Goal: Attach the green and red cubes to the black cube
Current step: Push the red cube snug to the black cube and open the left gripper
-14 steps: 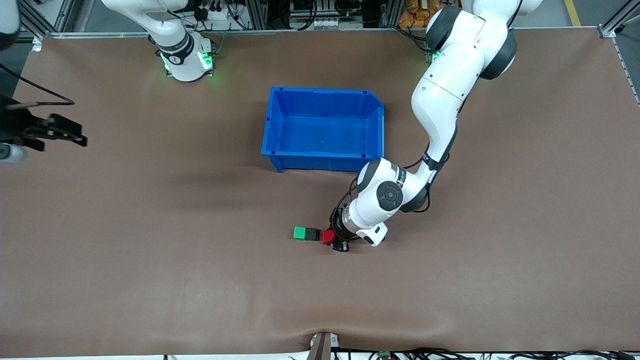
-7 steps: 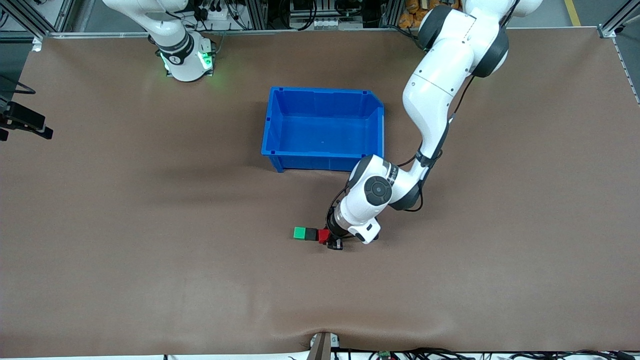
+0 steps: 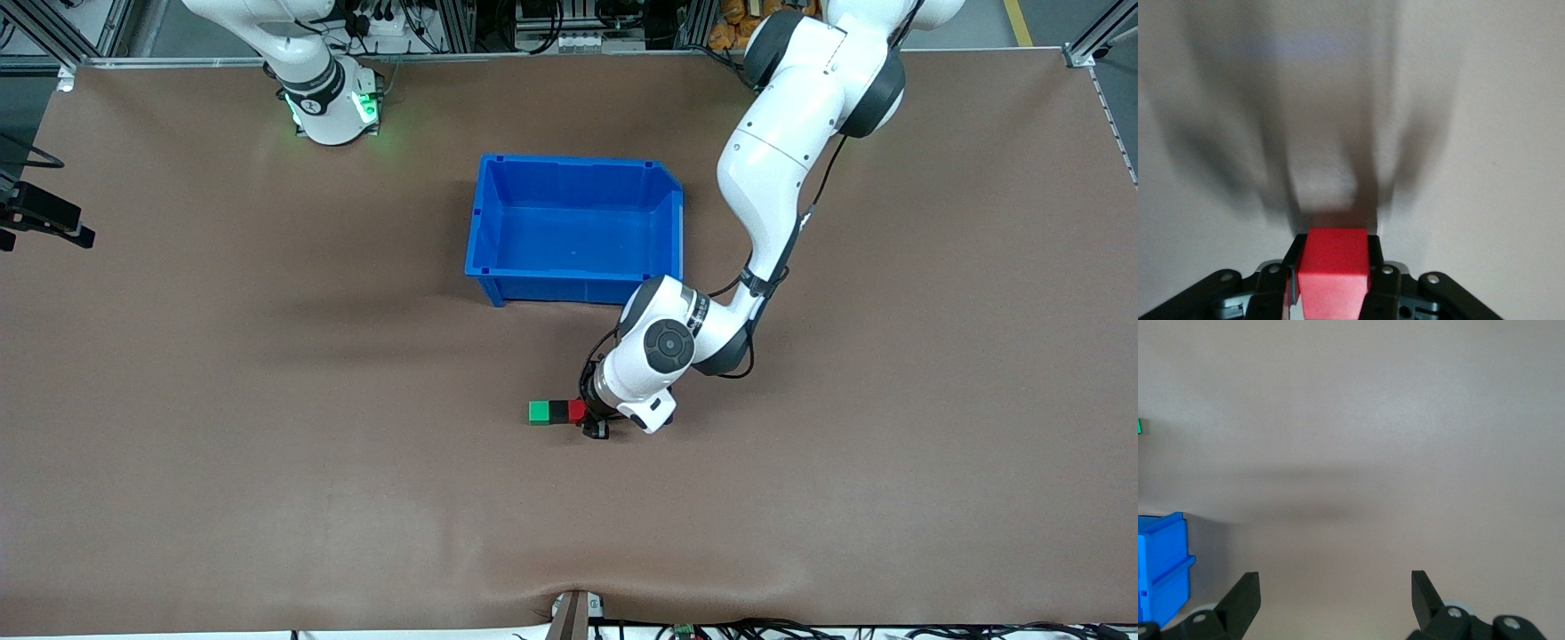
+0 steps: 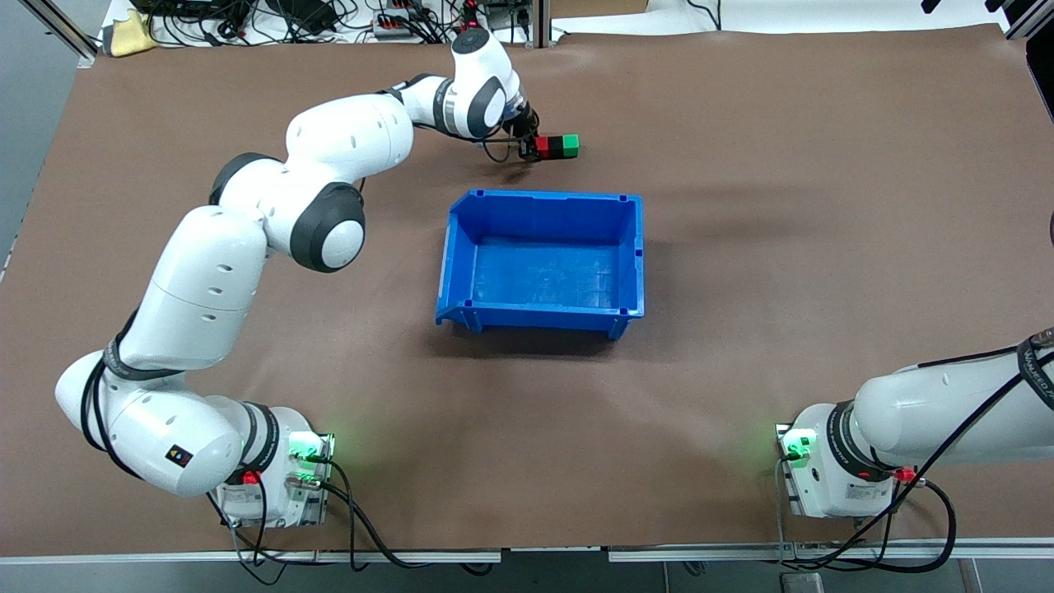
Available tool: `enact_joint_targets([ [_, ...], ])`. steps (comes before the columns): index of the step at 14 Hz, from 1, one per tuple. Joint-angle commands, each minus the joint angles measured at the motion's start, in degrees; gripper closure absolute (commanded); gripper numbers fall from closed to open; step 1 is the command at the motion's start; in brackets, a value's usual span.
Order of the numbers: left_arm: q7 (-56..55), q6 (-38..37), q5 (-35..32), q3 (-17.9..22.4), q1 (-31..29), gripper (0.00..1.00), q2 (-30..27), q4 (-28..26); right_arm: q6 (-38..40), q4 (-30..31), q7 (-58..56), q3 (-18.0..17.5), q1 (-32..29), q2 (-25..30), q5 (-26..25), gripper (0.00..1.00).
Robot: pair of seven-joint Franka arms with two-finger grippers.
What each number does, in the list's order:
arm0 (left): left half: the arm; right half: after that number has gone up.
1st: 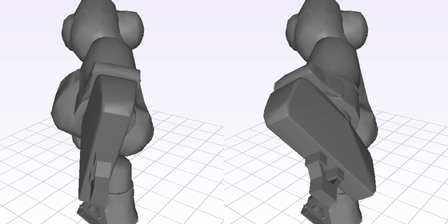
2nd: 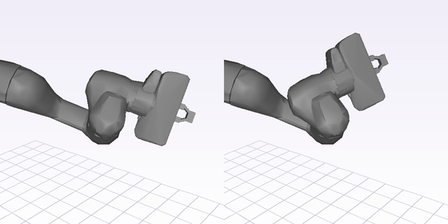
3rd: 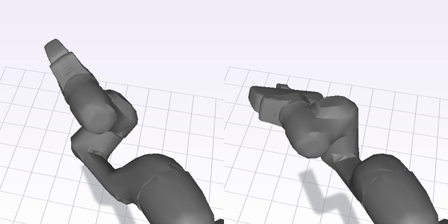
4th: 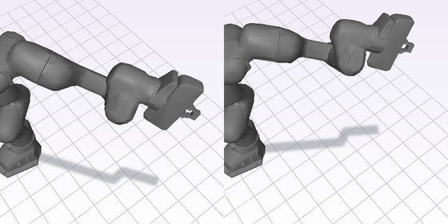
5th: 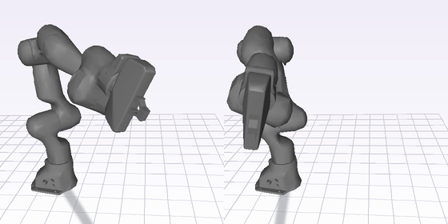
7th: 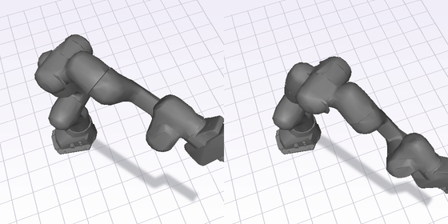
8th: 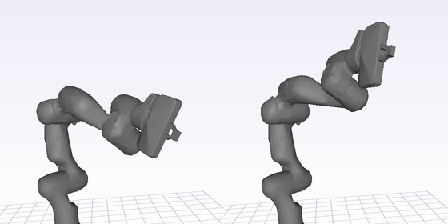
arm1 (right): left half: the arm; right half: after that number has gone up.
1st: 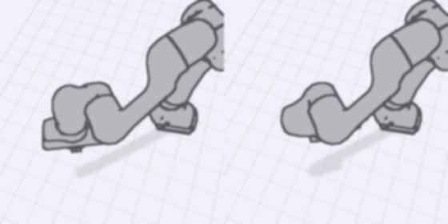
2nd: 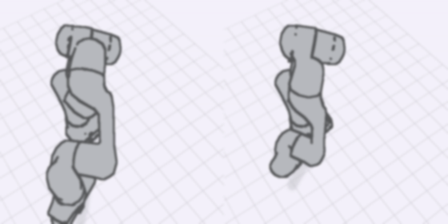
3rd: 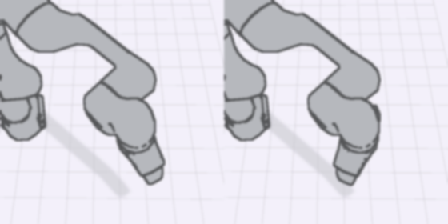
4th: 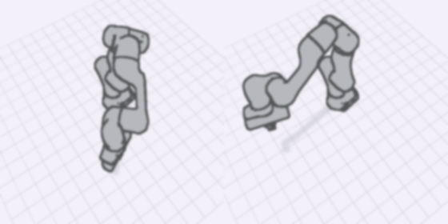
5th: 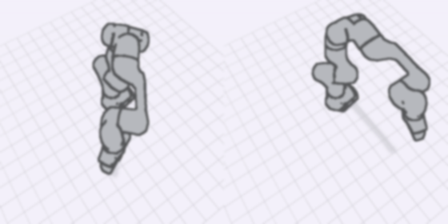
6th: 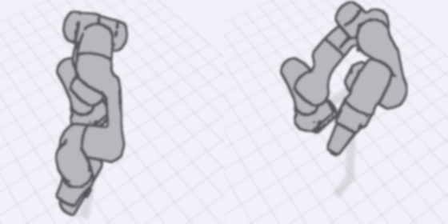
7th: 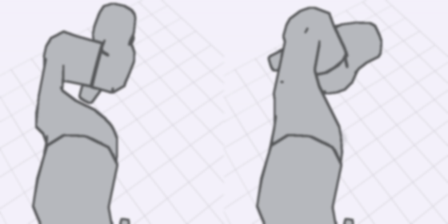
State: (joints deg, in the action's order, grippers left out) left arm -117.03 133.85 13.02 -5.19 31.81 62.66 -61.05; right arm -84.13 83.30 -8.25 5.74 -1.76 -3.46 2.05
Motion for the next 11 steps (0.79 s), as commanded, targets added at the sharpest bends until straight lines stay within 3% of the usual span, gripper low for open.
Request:
enact_joint_targets([
  [1,0.4,-6.8,0.8,0.5,-0.7,1.0,-1.2,-0.6,0.2,-0.4,0.3,-0.6,-0.8,-0.3,0.1,0.0],
  [7,0.8,-10.0,0.3,0.3,-0.9,1.0,-1.8,-2.9,0.2,-0.5,0.2,-0.6,-0.8,-0.3,0.1,0.0],
  [8,1.1,-10.8,0.2,0.4,-1.2,0.96,-2.1,-2.8,0.2,-0.5,0.2,-0.6,-0.8,-0.4,0.1,0.0],
  [9,2.0,-11.2,0.2,0.4,-2.1,0.8,-2.8,-2.8,0.2,-0.4,0.3,-0.6,-0.8,-0.4,0.2,0.0],
  [10,3.0,-11.5,0.2,0.3,-2.7,0.32,-3.0,-2.8,0.2,-0.4,0.3,-0.6,-0.9,-0.4,0.2,0.0],
  [11,6.0,-11.6,0.1,0.2,-2.8,0.0,-3.1,-2.6,0.2,-0.4,0.2,-0.6,-0.9,-0.5,0.2,0.0],
])
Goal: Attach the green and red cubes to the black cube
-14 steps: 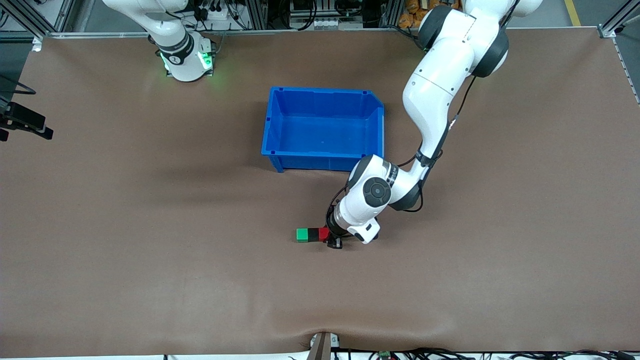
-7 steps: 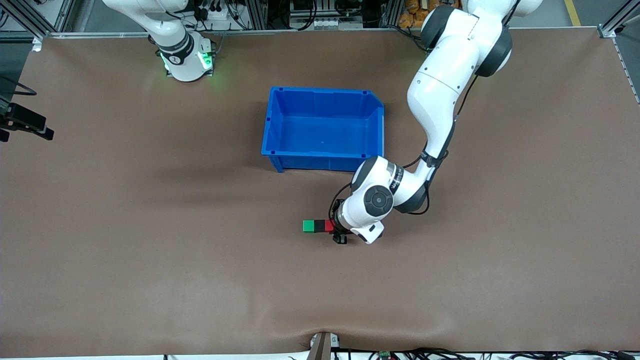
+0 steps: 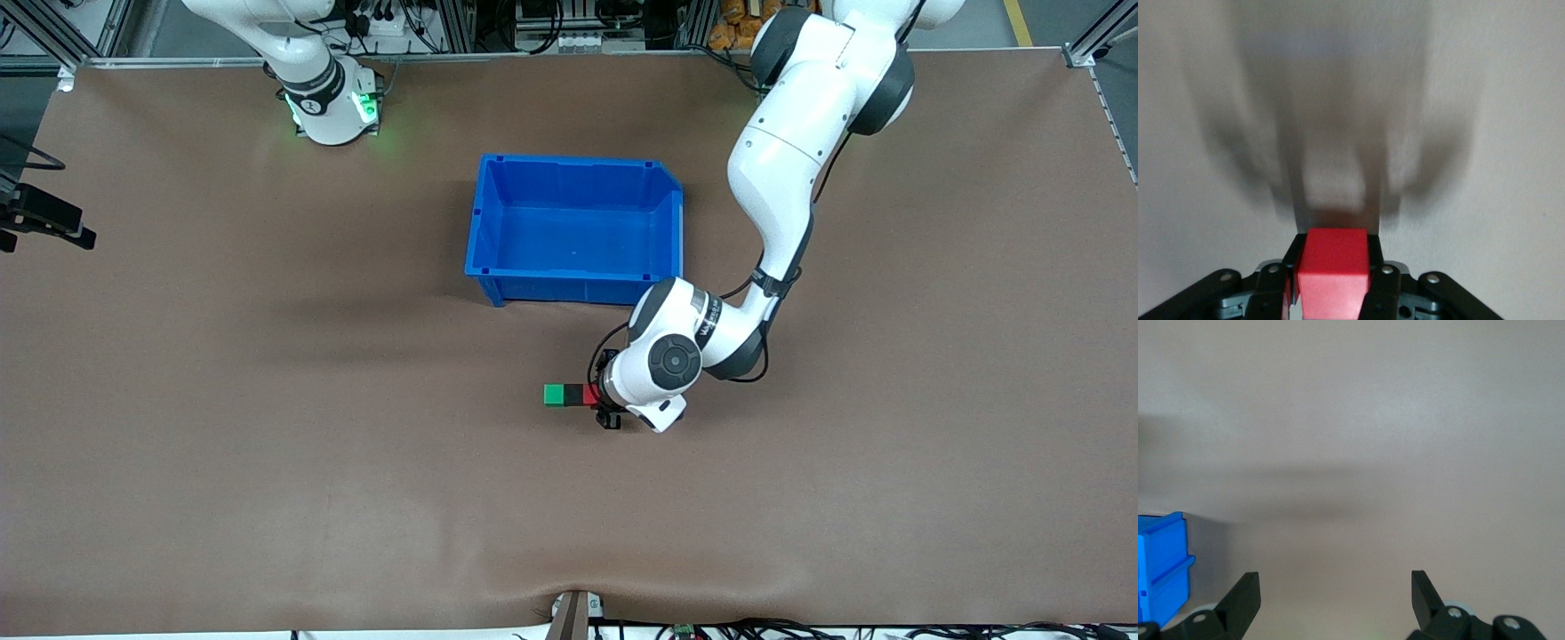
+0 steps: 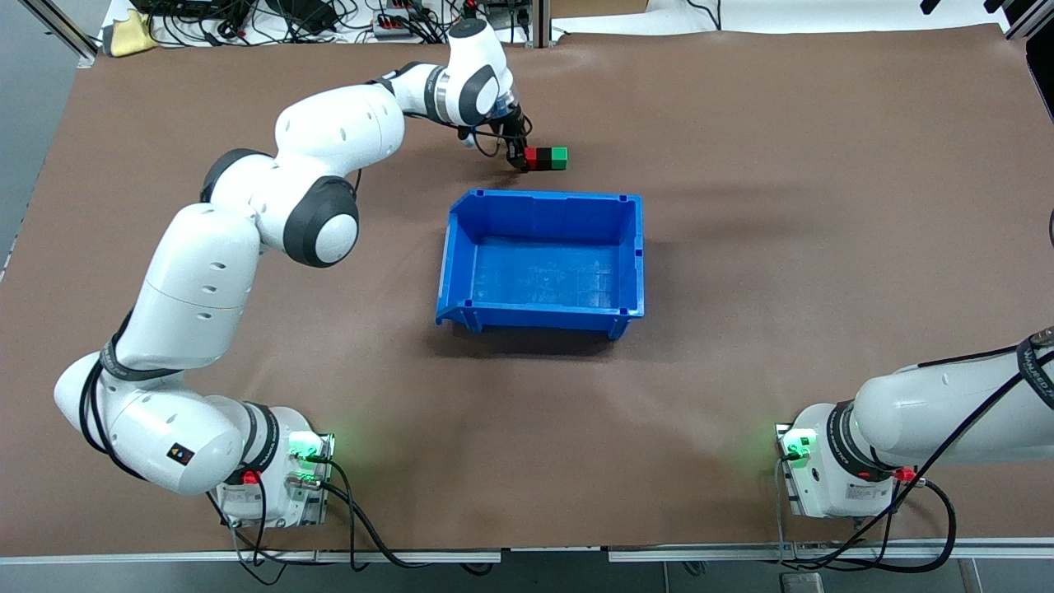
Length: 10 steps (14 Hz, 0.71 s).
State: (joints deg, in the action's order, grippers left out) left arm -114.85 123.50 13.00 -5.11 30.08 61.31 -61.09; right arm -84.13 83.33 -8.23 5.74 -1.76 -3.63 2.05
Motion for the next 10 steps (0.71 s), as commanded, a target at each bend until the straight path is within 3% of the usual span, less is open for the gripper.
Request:
enact_joint_targets([
  [1,7.1,-1.6,0.4,0.1,-0.9,0.0,-3.6,-2.5,0.2,-0.5,0.2,-0.6,-0.9,-0.3,0.2,0.0],
  [4,11.5,-6.9,0.4,-0.6,-2.7,0.0,-9.3,-2.4,0.2,-0.5,0.2,-0.6,-0.9,-0.3,0.2,0.0],
  [10,31.1,-28.5,1.1,-1.1,-9.9,0.0,-27.2,-2.5,0.2,-0.5,0.2,-0.6,-1.0,-0.4,0.1,0.0],
])
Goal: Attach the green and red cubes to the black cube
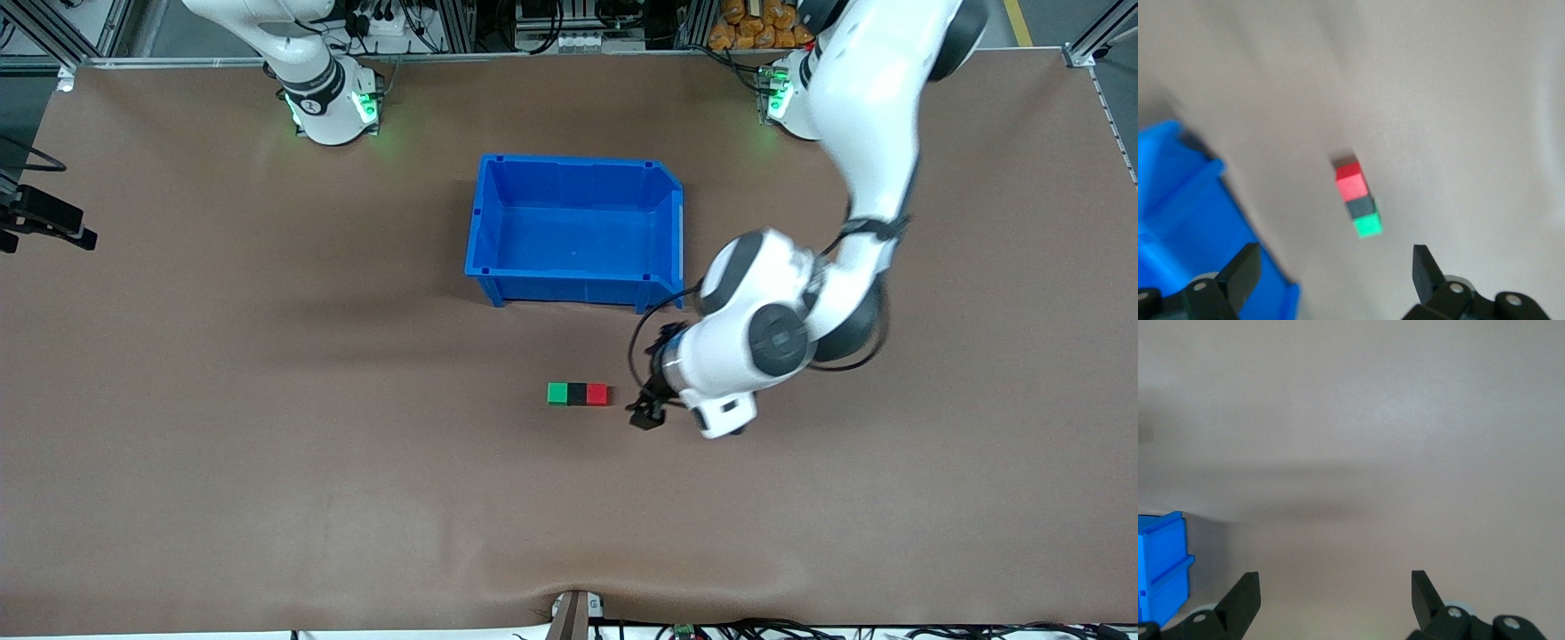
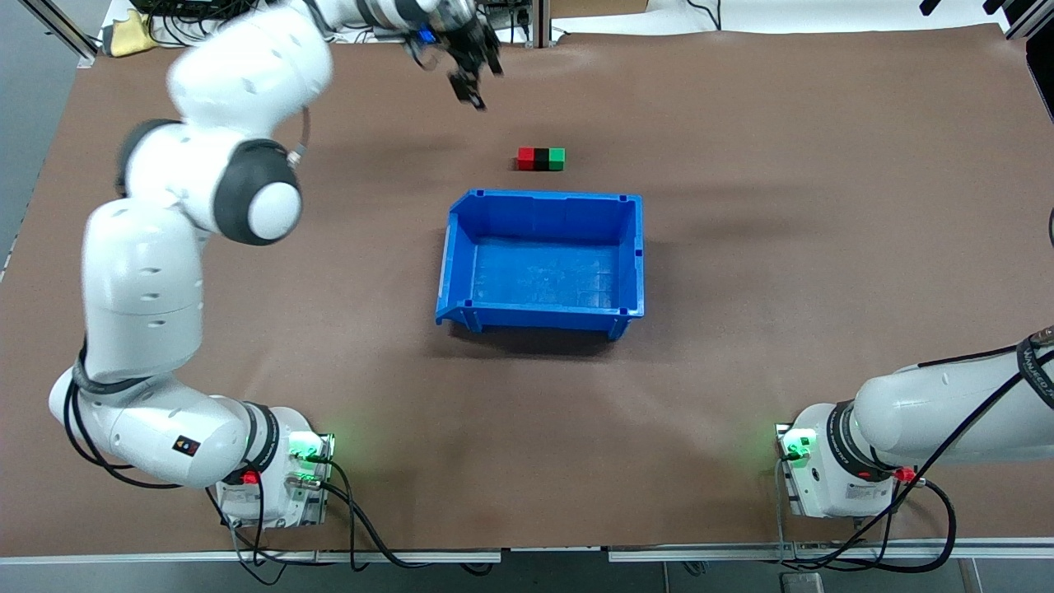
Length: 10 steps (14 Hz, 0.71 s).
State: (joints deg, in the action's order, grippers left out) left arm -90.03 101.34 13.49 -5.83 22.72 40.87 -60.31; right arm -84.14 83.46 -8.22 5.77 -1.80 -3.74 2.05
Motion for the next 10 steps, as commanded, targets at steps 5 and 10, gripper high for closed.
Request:
enact_joint_targets([
  [5,31.4,-24.1,-7.3,-0.1,-7.9,0.0,-19.9,-3.2,0.2,-0.6,0.3,-0.6,-0.9,-0.2,0.1,0.0],
  [10,55.8,-28.9,-14.2,0.1,-9.2,0.0,-28.2,-3.5,0.1,-0.6,0.2,-0.6,-0.9,-0.3,0.0,0.0],
])
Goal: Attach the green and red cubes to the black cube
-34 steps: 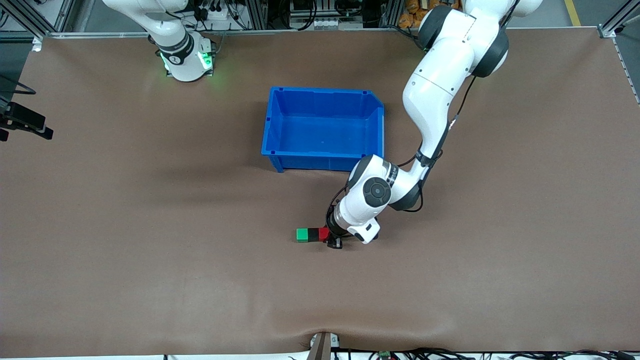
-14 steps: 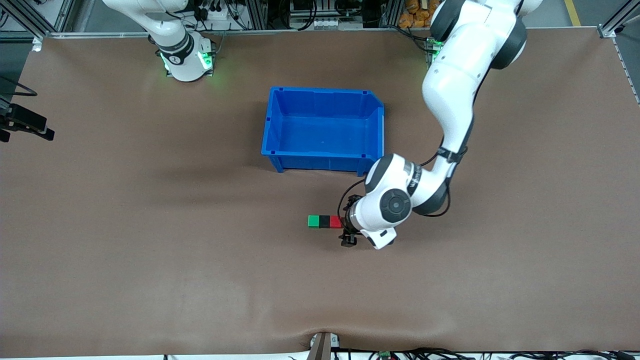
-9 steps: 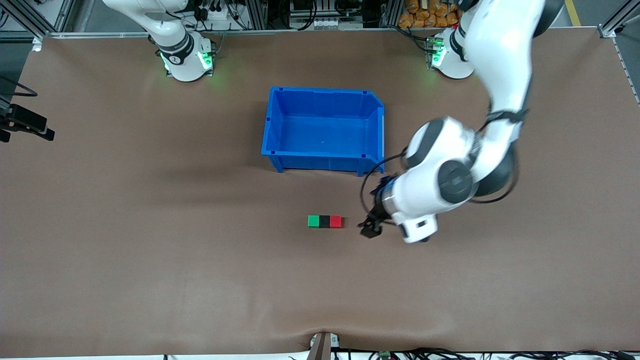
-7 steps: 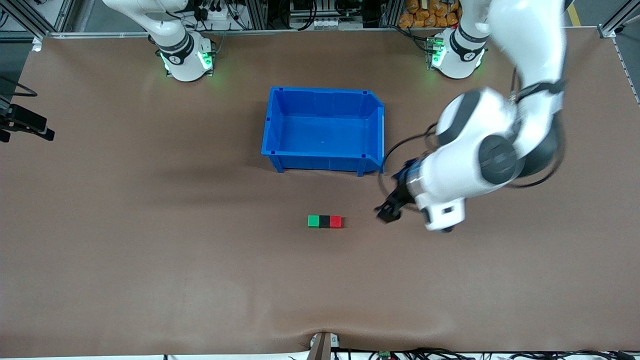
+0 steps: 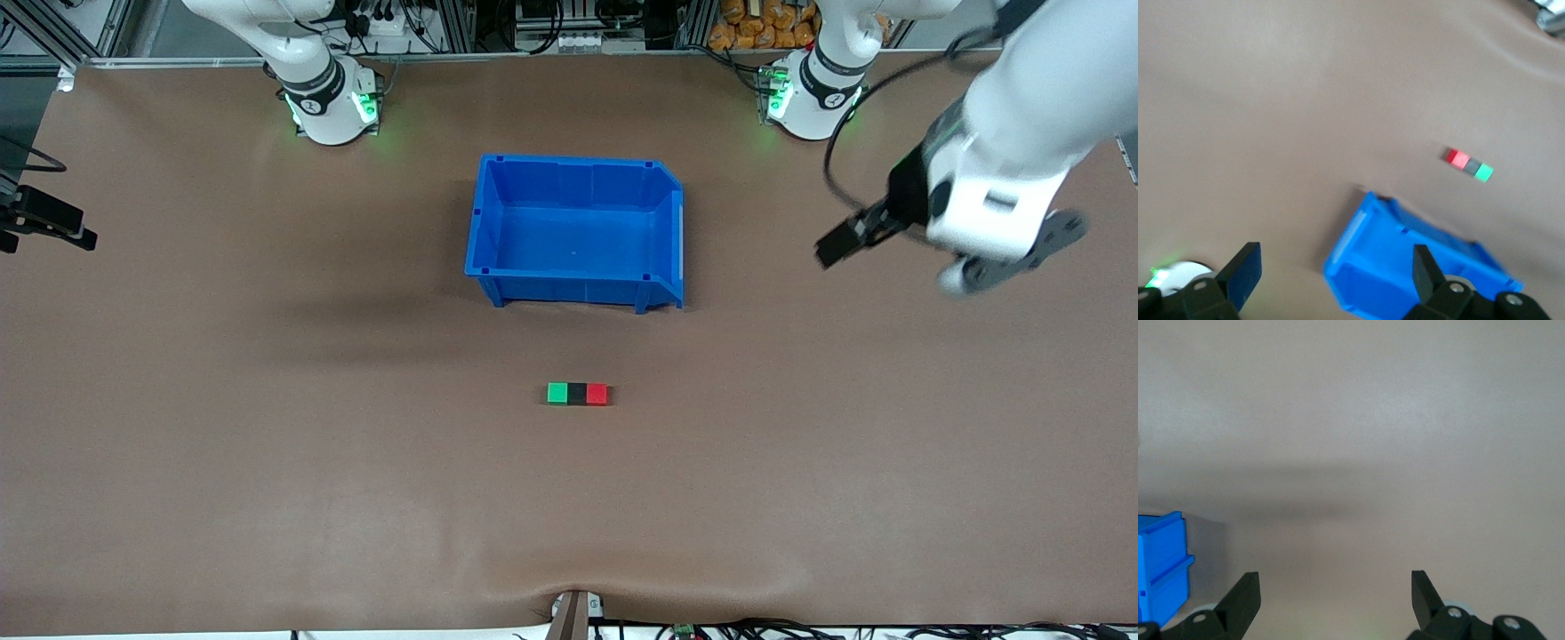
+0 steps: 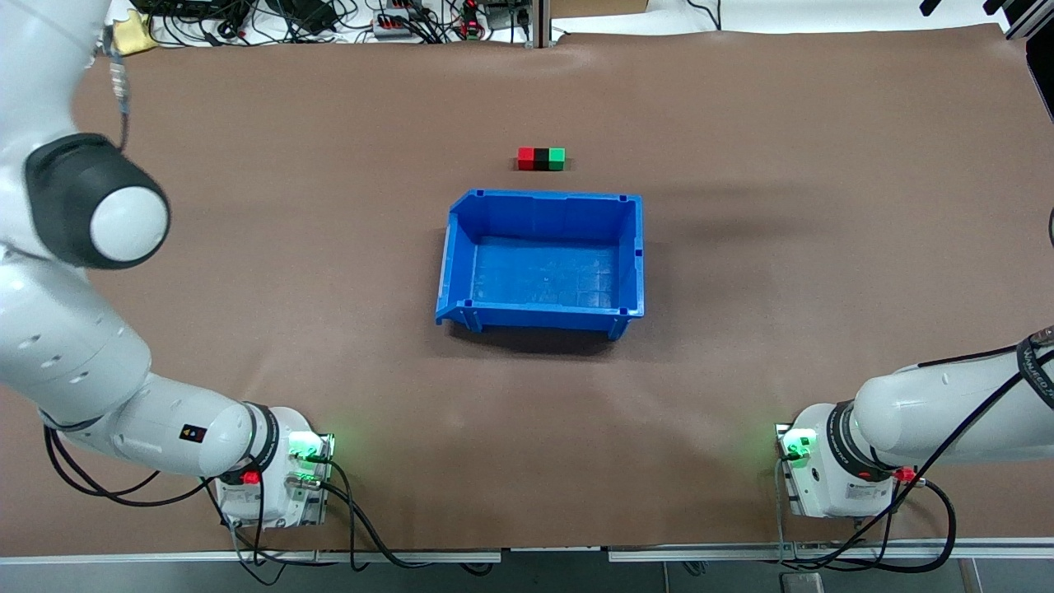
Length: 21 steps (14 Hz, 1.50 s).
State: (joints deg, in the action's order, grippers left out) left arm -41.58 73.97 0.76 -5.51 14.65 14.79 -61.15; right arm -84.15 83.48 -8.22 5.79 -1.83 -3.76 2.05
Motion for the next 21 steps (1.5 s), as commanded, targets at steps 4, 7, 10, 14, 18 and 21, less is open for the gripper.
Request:
enact_joint_targets([
  [4,19.9,1.1,-1.5,3.6,-3.6,0.0,-4.3,-8.3,0.2,-0.6,0.2,-0.6,-0.9,-0.3,0.1,0.0],
  [7,27.0,13.6,-0.4,3.8,-8.1,0.0,-16.2,-27.7,0.1,-0.6,0.2,-0.6,-0.9,-0.5,0.1,0.0],
  [10,27.7,12.7,0.1,3.5,-10.3,0.0,-17.5,-29.5,0.2,-0.6,0.2,-0.6,-0.9,-0.5,0.1,0.0],
  [14,28.5,13.2,-0.2,3.5,-10.6,0.0,-17.1,-29.2,0.2,-0.6,0.2,-0.6,-0.9,-0.5,0.1,0.0],
  [18,29.4,12.0,-0.3,4.0,-10.7,0.0,-17.3,-29.1,-0.2,-0.6,0.1,-0.5,-0.8,-0.5,-0.1,0.0],
  [21,29.4,9.6,-0.4,4.0,-10.7,0.0,-17.9,-29.0,-0.5,-0.6,0.1,-0.5,-0.6,-0.5,-1.0,0.0],
])
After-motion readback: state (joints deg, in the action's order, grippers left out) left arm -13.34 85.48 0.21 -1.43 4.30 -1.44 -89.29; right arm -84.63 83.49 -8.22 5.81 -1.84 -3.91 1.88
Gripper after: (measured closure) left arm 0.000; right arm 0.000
